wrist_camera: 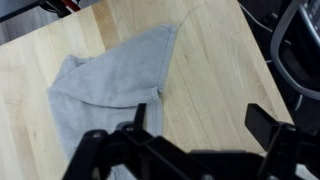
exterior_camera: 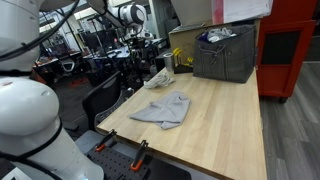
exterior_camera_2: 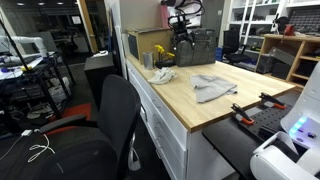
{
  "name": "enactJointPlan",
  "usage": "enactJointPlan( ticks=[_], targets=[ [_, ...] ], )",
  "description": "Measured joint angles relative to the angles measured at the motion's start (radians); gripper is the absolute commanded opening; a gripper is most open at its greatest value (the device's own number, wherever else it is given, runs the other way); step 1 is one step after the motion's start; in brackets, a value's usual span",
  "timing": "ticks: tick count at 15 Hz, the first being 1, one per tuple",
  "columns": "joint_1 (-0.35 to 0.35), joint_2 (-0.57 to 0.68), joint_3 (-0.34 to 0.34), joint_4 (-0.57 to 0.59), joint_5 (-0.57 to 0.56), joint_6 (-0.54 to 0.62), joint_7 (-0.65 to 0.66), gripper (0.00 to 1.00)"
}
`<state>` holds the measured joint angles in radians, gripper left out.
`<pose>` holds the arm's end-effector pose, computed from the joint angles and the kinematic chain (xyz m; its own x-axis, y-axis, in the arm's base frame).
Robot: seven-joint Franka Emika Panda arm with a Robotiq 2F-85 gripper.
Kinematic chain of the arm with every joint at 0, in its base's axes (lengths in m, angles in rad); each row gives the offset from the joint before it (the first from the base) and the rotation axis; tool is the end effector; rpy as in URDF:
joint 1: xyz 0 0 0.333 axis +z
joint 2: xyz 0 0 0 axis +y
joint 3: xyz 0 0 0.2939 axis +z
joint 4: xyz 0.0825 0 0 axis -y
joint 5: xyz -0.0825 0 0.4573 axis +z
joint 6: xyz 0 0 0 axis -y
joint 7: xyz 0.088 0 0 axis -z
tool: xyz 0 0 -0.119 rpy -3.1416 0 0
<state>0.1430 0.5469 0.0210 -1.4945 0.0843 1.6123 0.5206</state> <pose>0.6883 0.1223 0.2630 0.8391 -0.3645 -0.4037 -0.3406 -0.9308 0.1324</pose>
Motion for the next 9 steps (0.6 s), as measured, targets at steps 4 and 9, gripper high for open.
enactJointPlan(
  ticks=[4,9],
  targets=[
    [-0.031,0.036,-0.051,-0.1,0.005,0.213,0.001,1.0],
    [-0.079,0.093,-0.087,-0.19,0.06,0.368,0.01,1.0]
  ],
)
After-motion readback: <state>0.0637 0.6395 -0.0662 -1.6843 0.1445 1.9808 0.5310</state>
